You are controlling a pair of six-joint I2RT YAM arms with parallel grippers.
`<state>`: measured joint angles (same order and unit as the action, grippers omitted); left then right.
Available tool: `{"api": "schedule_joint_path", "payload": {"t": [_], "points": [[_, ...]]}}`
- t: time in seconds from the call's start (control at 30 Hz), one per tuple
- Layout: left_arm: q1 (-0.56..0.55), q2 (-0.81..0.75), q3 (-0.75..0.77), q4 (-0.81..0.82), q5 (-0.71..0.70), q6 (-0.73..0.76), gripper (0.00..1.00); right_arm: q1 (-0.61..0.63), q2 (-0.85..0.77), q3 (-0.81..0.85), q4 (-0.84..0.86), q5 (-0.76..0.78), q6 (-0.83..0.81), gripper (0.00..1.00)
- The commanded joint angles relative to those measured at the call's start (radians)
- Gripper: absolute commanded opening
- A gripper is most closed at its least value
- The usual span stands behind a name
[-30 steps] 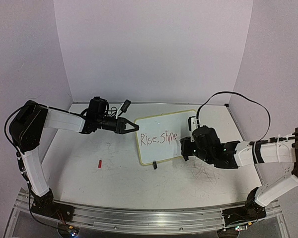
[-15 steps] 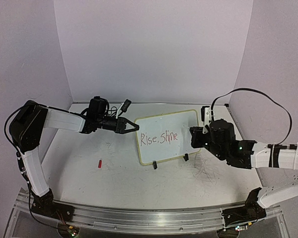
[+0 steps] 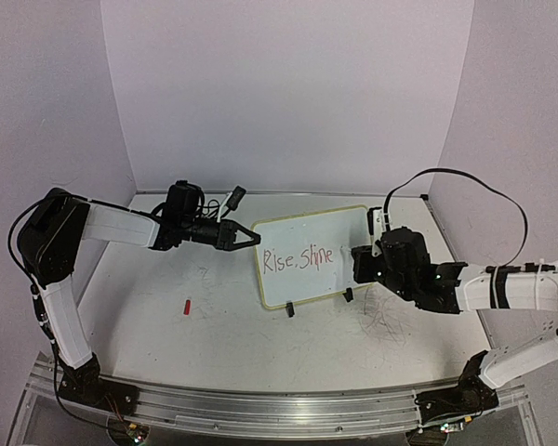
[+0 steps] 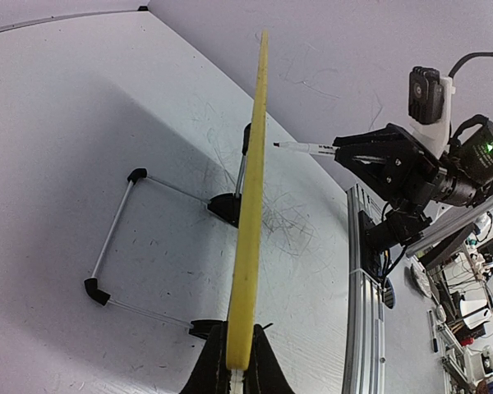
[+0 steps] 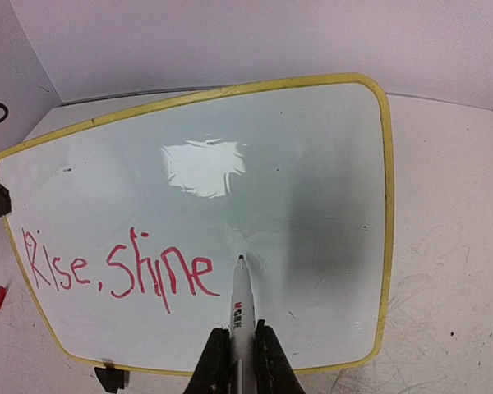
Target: Write a sentence on the whiteboard
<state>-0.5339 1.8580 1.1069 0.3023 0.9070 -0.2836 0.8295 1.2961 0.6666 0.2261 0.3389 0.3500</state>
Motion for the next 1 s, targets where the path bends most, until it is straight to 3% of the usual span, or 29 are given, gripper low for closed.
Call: {"api": "schedule_joint_path", "payload": {"t": [0.0, 0.97], "points": [[-0.017, -0.017, 0.027, -0.057, -0.033, 0.023, 0.00, -0.006, 0.010, 0.011, 0.037, 0.010, 0.008, 0.00], [-0.017, -0.017, 0.028, -0.061, -0.035, 0.027, 0.00, -0.017, 0.065, 0.052, 0.031, 0.002, -0.012, 0.00]]}}
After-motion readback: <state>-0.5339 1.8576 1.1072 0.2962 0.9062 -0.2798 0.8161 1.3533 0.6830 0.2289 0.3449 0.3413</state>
